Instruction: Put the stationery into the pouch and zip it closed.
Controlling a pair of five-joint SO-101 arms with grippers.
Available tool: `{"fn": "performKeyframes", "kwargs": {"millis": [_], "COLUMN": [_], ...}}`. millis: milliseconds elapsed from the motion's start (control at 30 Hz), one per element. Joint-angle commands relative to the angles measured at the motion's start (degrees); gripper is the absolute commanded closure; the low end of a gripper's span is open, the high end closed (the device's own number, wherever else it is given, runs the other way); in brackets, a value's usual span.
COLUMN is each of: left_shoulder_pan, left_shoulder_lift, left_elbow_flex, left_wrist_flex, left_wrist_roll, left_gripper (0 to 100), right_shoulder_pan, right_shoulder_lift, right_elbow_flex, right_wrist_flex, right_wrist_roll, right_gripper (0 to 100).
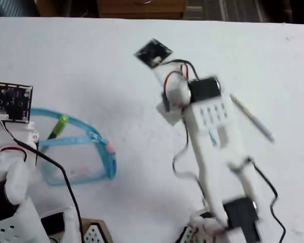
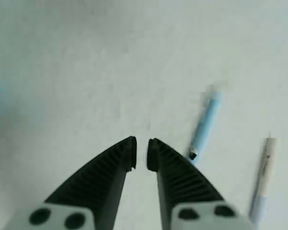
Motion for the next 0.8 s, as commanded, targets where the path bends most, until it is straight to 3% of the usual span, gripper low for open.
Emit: {"fn": "performKeyframes", "kwargs": {"millis": [0, 100, 267, 500, 633, 767], "left_shoulder_pan": [-0.4, -0.4, -0.4, -0.4, -0.4, -0.4], "left_shoulder_lift": [2.24, 2.24, 2.24, 2.24, 2.24, 2.24], "left_elbow_flex": [13.19, 13.19, 13.19, 13.19, 13.19, 13.19], "left_wrist_flex": [1.76, 1.58, 1.49, 1.67, 1.67, 1.58], "left_wrist_roll": [0.26, 0.35, 0.35, 0.35, 0.35, 0.35], "left_gripper": [98, 98, 98, 98, 98, 98], "right_shoulder_pan": [-9.71, -20.18, -30.73, -34.15, -34.24, -37.58], "right_shoulder_lift": [-13.67, -18.95, -19.56, -17.89, -11.82, -3.82], "right_elbow_flex": [-1.41, -1.93, -1.76, -2.11, -4.92, -12.48], "right_wrist_flex": [-1.98, -4.26, -6.02, -17.71, -18.51, -17.1], "right_wrist_roll": [-1.93, -13.54, -42.46, -53.27, -61.98, -63.21], "right_gripper": [93.5, 90.7, 90.1, 90.4, 90.2, 90.1]}}
